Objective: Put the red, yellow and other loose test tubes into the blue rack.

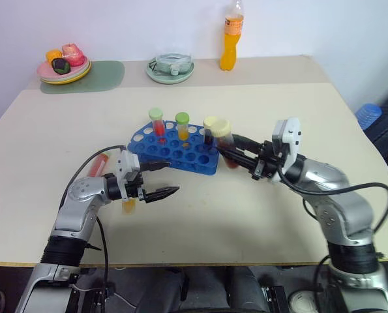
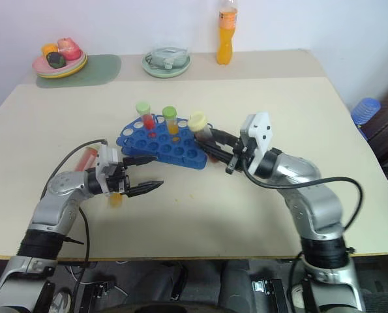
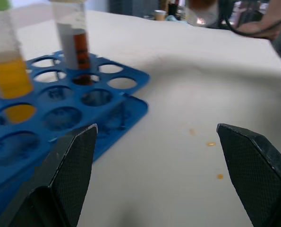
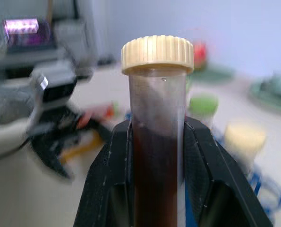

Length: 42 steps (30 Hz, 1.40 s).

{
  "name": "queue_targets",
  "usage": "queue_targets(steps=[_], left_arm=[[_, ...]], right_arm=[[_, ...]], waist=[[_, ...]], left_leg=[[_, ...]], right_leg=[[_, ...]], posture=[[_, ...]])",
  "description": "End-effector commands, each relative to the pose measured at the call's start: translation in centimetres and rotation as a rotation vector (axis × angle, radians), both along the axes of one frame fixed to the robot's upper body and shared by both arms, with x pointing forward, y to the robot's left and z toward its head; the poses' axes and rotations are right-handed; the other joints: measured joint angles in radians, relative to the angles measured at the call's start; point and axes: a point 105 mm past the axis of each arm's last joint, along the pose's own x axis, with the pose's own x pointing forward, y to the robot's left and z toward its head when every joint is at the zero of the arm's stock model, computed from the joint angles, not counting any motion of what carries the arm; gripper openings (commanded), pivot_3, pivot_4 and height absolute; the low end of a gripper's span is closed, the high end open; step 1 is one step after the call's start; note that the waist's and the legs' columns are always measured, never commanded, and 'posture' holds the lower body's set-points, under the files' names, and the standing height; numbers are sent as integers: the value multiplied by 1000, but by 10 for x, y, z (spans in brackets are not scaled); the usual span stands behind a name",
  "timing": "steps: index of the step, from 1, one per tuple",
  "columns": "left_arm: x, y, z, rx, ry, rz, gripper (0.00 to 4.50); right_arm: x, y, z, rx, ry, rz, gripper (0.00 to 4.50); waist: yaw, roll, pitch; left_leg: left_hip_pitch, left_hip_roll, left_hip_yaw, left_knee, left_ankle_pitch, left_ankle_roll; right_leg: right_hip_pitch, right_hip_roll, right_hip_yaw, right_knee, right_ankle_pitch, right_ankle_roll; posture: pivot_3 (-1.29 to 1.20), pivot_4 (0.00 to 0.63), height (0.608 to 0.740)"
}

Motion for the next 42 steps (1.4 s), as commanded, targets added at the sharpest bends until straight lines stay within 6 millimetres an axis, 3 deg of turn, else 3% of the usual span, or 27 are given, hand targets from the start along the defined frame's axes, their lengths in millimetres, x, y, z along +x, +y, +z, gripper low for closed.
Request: queue_targets(steps=[1,10,33,42], left_arm=[[4,9,12,-20,-59,54,4184],[10,26,21,-32,-93,150,4184],[3,47,31,-14,-113,242,4184],[2,55,36,-5,-117,271,4184]], right_arm=[[11,14,9,109,-76,-29,787],[36,38,-14,174,-92,-74,787],[48,66,-50,140,-40,-52,787],[39,64,-67,108,-22,-42,787]], waist=[[-3,1,0],[-28,1,0],[-54,2,0],[-54,2,-1]], left_leg=[[0,0,0,0,0,0],[2,0,0,-2,0,0],[4,0,0,-6,1,-1],[7,1,1,-11,2,-3]], right_leg=[[0,0,0,1,0,0],[-1,0,0,1,0,0],[-2,0,0,1,0,0],[-2,0,0,1,0,-1]], posture=[[0,150,740],[0,150,740],[0,150,740],[0,150,740]])
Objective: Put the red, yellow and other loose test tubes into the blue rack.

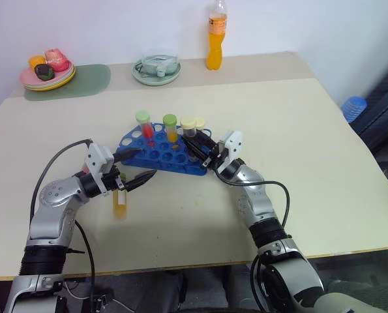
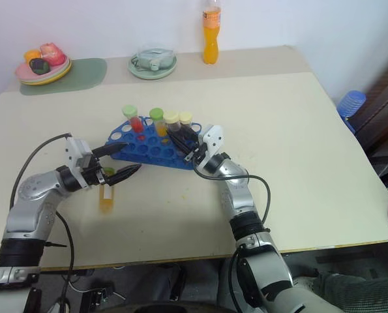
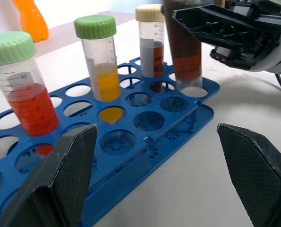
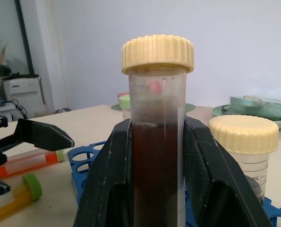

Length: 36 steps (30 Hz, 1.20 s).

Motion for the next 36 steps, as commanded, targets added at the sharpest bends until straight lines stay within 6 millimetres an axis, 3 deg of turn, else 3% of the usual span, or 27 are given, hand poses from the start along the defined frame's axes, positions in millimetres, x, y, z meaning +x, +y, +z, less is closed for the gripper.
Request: queue_targets(steps=[1,7,20,27,31,32,36], left_arm=[[-3,7,16,-8,-52,13,4184],[-3,5,15,-5,-45,6,4184],[-10,3,15,-35,-22,6,4184],[-13,7,17,-69,-12,32,4184],[-14,8,19,-127,-3,47,4184],[-14,8,20,-145,1,52,4184],[-13,10,25,-185,3,72,4184]], right_arm=[[-8,2,-16,-42,30,22,787],[-14,3,-22,-68,31,30,787],[0,11,-26,-34,53,0,787],[-3,9,-23,14,46,20,787],[-5,7,-20,-22,-17,-9,2791],[-7,6,-20,-34,-25,-10,3107],[-11,1,-22,-68,-41,-2,3107]], waist=[[0,0,0],[2,0,-1],[-4,0,-1],[-2,0,-1],[-2,0,-1],[-2,0,-1],[-1,0,-1]], left_leg=[[0,0,0,0,0,0],[1,0,1,0,0,0],[4,4,7,-3,0,0],[7,13,13,-3,-2,-3],[7,17,14,-3,-4,-5],[7,17,14,-3,-4,-5],[7,18,15,-3,-4,-6]], right_leg=[[0,0,0,0,0,0],[1,0,0,0,0,0],[0,1,0,0,1,-2],[0,9,1,-1,5,-7],[0,14,1,-2,6,-9],[0,14,1,-1,6,-9],[-1,14,1,-1,6,-10]], posture=[[0,150,740],[0,150,740],[0,150,740],[0,150,740],[0,150,740],[0,150,740],[0,150,740]])
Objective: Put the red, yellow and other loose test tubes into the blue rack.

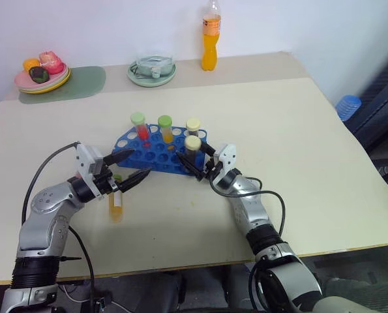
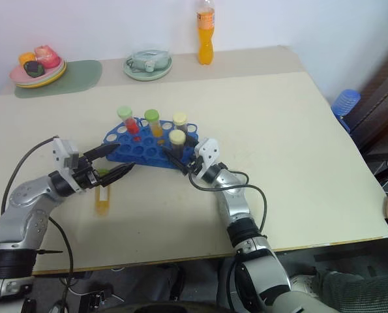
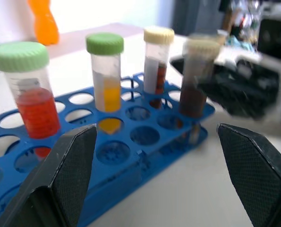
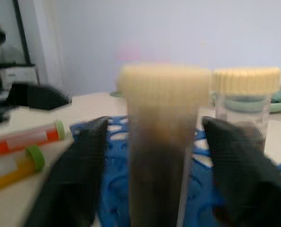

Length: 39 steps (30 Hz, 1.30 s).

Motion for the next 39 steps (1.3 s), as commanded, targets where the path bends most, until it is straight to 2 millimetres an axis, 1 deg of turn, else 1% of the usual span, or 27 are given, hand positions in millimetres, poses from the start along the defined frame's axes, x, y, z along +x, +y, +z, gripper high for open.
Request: queue_targets(steps=[1,3,5,8,12,14,16,18,21,23,25,28,30,34,39], left_arm=[[-2,3,17,-52,-48,28,4184],[-2,3,21,-83,-46,38,4184],[-2,5,25,-126,-21,119,4184],[-3,17,22,-98,41,302,4184],[-19,26,20,-76,161,433,4184],[-24,29,23,-94,194,460,4184],[-30,43,19,-101,321,594,4184],[-39,55,8,-21,509,682,4184],[-38,53,22,-55,566,678,4184],[-35,53,23,-25,651,695,4184],[-36,49,25,0,731,689,4184],[-38,47,19,34,816,729,4184],[-38,48,9,67,861,751,4184],[-30,46,-2,69,904,799,4184],[-13,39,-10,46,947,847,4184]], right_arm=[[-7,-3,8,-23,-62,14,3107],[-8,-5,9,-40,-73,4,3107],[-11,-18,12,-92,-95,-11,3107],[-23,-33,15,-174,-103,16,3107],[-47,-60,18,-270,-53,88,3107],[-56,-67,19,-316,-39,119,3107],[-66,-82,25,-362,-27,142,3107],[-75,-90,33,-392,-19,188,3107],[-81,-92,43,-395,-2,240,3107],[-89,-92,48,-423,-7,311,3107],[-93,-89,52,-428,-7,359,3107],[-94,-87,53,-432,-8,385,3107],[-96,-86,53,-437,-13,396,3107],[-99,-86,53,-465,-33,417,3107],[-96,-89,56,-470,-45,410,3107]], waist=[[2,0,0],[3,0,0],[4,0,0],[8,0,0],[11,0,0],[12,-1,0],[14,-1,0],[16,-1,1],[25,-3,1],[33,-3,2],[35,-3,2],[36,-3,2],[35,-3,2],[35,-2,3],[39,-3,2]], left_leg=[[0,0,0,0,0,0],[0,0,0,0,0,0],[0,0,0,0,0,0],[0,0,0,0,-1,0],[-1,1,1,0,-1,0],[-1,1,2,0,-1,0],[0,1,2,1,-1,0],[0,2,2,1,-1,1],[1,2,3,1,-1,0],[1,2,3,1,-2,0],[2,3,4,1,-2,0],[2,3,4,1,-2,0],[2,3,5,0,-2,0],[2,3,6,0,-2,0],[2,3,6,1,-2,0]], right_leg=[[0,0,0,0,0,0],[0,0,0,0,0,0],[0,0,0,0,0,0],[0,0,0,0,0,0],[0,0,1,-1,0,0],[0,1,1,-1,0,0],[0,1,1,-1,0,0],[1,1,1,-1,0,0],[1,1,2,-1,0,0],[1,1,2,-1,0,0],[1,1,2,-1,0,0],[2,1,3,-2,0,0],[1,1,3,-1,0,0],[1,2,3,-1,0,-1],[1,1,3,-1,0,-1]], posture=[[0,150,740],[0,150,740],[0,150,740],[0,150,740],[0,150,740],[0,150,740],[0,150,740],[0,150,740],[0,150,740],[0,150,740],[0,150,740],[0,150,740],[0,150,740],[0,150,740],[0,150,740]])
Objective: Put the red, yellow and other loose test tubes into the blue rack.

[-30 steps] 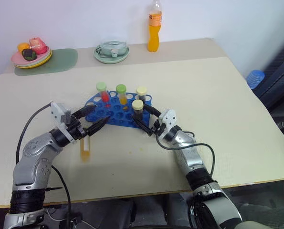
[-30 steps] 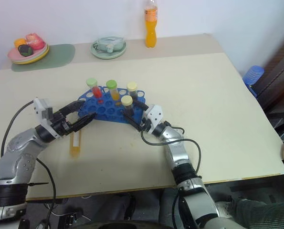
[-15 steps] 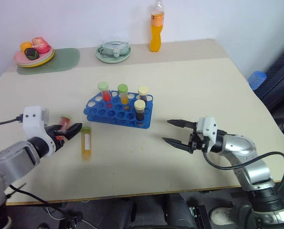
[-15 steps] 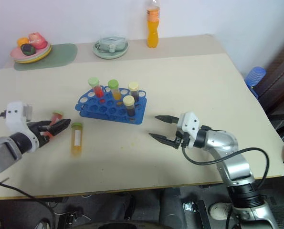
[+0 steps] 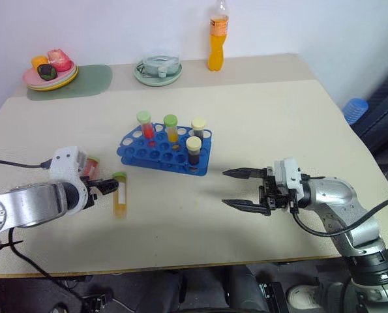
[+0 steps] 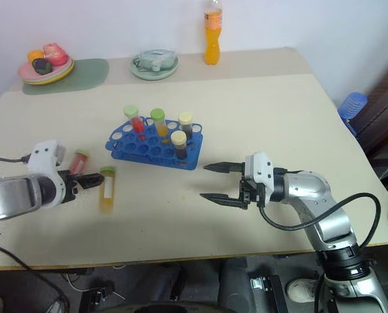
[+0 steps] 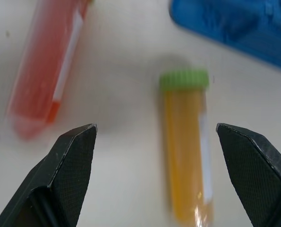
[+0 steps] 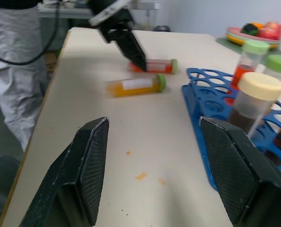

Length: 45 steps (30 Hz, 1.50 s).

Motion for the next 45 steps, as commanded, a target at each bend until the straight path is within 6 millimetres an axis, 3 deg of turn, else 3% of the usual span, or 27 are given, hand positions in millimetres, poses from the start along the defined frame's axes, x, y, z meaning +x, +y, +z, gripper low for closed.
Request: queue_targets(steps=[1,13,21,24,29,37,41,45], left_arm=[[12,-6,0,-12,9,42,4184],[21,-11,-26,-16,151,162,4184],[26,-18,-25,-34,161,200,4184],[24,-20,-26,-21,166,191,3265],[24,-24,-27,-48,163,202,898],[19,-25,-22,-68,115,189,788],[8,-24,3,-37,-33,40,788],[5,-45,48,-75,-268,-221,788]], right_arm=[[-1,0,12,2,-60,11,3107],[-5,-5,15,-4,-60,-26,3107],[-4,-2,16,4,-60,-34,3107],[-3,-1,17,5,-60,-35,3176],[-1,1,17,4,-62,-28,3176],[5,5,18,5,-65,-8,3176],[10,8,19,8,-70,6,3176],[12,10,19,12,-71,11,3176]], waist=[[0,0,0],[22,-1,-1],[23,-1,-1],[23,-1,-1],[28,-1,-1],[26,-1,-1],[19,-2,-1],[24,-2,0]], left_leg=[[0,0,0,0,0,0],[0,0,2,1,0,0],[2,0,3,1,0,0],[2,0,3,1,0,0],[2,0,3,1,0,0],[2,0,3,2,0,0],[1,1,5,1,0,0],[1,1,5,1,0,-1]], right_leg=[[0,0,0,0,0,0],[-1,0,2,0,0,0],[0,0,3,1,0,0],[0,0,3,1,0,0],[0,0,3,1,0,0],[0,0,3,1,0,0],[-2,0,4,2,0,0],[-1,1,3,1,0,0]], posture=[[0,150,740],[0,150,740],[0,150,740],[0,150,740],[0,150,740],[0,150,740],[0,150,740],[0,150,740]])
